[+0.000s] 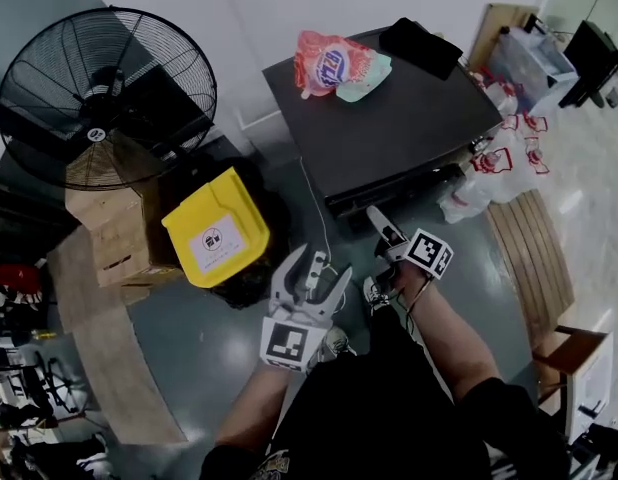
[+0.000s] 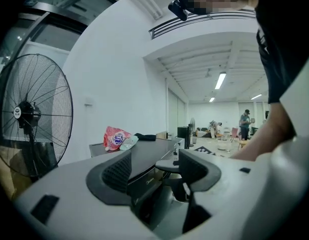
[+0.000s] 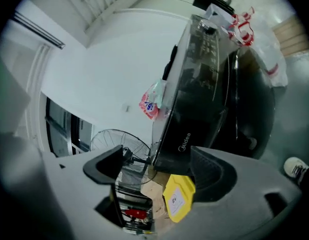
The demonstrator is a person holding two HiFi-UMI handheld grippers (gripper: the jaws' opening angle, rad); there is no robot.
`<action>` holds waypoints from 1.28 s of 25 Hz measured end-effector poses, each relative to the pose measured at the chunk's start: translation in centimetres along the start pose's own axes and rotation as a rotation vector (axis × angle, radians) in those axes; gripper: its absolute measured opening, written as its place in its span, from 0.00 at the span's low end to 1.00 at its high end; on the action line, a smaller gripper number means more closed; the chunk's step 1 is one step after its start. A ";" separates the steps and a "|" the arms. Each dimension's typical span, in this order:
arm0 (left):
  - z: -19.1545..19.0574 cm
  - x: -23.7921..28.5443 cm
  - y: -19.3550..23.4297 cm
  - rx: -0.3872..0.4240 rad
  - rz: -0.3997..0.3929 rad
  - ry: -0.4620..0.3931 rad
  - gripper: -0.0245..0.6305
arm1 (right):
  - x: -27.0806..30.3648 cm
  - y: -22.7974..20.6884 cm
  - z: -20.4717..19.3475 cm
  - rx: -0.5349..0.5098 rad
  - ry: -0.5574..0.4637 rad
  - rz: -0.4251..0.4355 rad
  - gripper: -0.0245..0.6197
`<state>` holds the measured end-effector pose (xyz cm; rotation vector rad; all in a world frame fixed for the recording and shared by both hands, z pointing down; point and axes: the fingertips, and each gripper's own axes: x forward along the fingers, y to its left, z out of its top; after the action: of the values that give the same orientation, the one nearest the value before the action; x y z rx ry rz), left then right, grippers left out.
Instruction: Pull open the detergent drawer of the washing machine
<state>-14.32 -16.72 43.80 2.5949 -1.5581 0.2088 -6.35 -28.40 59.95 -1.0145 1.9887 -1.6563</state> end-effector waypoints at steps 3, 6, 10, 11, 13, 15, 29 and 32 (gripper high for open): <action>-0.2 1.4 0.1 -0.008 0.012 0.012 0.45 | 1.4 -1.8 0.6 0.069 0.005 0.016 0.72; -0.4 2.6 0.6 -0.025 0.027 0.018 0.45 | 2.7 -3.4 0.9 0.110 0.022 0.010 0.75; -0.9 3.8 1.3 -0.037 0.047 0.035 0.45 | 4.1 -4.8 1.3 0.153 0.035 -0.013 0.78; -1.0 4.0 1.4 -0.040 0.051 0.039 0.45 | 4.4 -5.2 1.4 0.166 0.034 -0.022 0.79; -1.4 4.4 1.8 -0.047 0.060 0.045 0.45 | 5.1 -5.9 1.6 0.170 0.034 -0.025 0.79; -1.8 4.8 2.1 -0.061 0.070 0.052 0.45 | 5.6 -6.5 1.6 0.169 0.042 -0.042 0.79; -2.9 4.3 3.9 -0.106 0.092 0.063 0.45 | 7.4 -6.9 1.8 0.164 0.007 0.013 0.76; -2.9 4.1 3.8 -0.104 0.080 0.064 0.45 | 7.2 -6.9 1.7 0.165 -0.002 0.015 0.76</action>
<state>-15.96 -21.54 47.42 2.4261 -1.6076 0.2102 -8.08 -35.12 67.34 -0.9390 1.8184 -1.7766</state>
